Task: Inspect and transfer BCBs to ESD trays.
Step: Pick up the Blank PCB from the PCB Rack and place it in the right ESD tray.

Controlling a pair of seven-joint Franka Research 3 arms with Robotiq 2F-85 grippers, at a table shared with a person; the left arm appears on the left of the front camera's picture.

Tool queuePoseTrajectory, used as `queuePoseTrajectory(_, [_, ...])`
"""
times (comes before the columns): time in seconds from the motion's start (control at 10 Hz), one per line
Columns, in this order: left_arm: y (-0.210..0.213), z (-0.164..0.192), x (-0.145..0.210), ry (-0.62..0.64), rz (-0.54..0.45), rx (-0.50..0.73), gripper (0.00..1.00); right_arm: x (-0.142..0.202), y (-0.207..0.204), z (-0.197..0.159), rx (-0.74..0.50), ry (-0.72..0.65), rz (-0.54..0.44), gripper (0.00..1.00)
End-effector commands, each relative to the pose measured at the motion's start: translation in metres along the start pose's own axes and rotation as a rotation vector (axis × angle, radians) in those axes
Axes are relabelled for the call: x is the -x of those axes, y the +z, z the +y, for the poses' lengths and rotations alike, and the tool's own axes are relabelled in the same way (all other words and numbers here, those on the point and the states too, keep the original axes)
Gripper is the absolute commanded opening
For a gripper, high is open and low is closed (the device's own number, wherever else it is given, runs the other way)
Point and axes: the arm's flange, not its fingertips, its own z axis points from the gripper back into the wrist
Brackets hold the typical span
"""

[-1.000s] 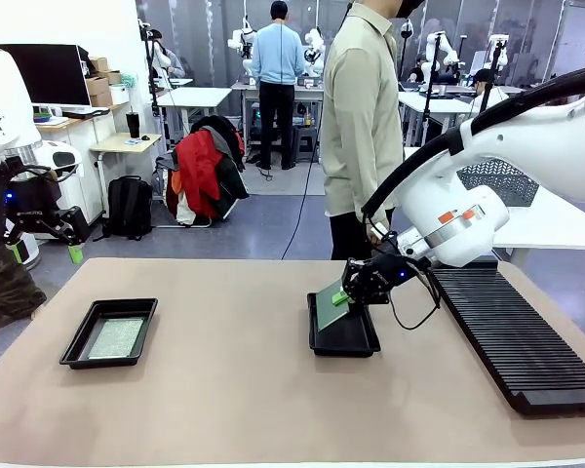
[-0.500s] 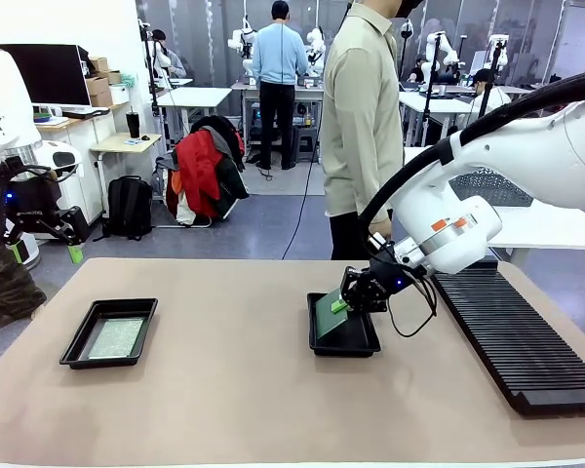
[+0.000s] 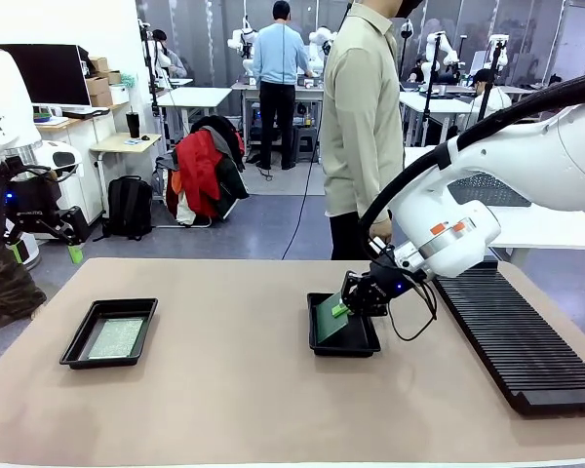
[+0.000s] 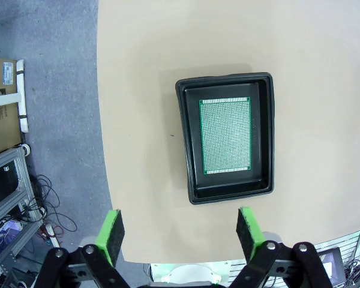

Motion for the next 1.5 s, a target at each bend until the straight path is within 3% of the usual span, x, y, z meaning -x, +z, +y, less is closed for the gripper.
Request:
queuePoseTrajectory(0.0, [-0.002, 0.001, 0.000, 0.002, -0.005, -0.001, 1.00, 0.000, 0.001, 0.001, -0.001, 0.001, -0.002, 0.02])
queuePoseTrajectory(0.4, [-0.002, 0.001, 0.000, 0.002, -0.005, -0.001, 1.00, 0.000, 0.000, 0.000, 0.000, 0.000, 0.000, 0.02])
queuePoseTrajectory(1.1, [-0.002, 0.001, 0.000, 0.002, -0.005, -0.001, 1.00, 0.011, 0.017, 0.035, 0.253, -0.010, -0.012, 0.68])
queuePoseTrajectory(1.4, [-0.002, 0.001, 0.000, 0.002, -0.005, -0.001, 1.00, 0.017, 0.031, 0.057, 0.437, 0.006, -0.014, 0.97])
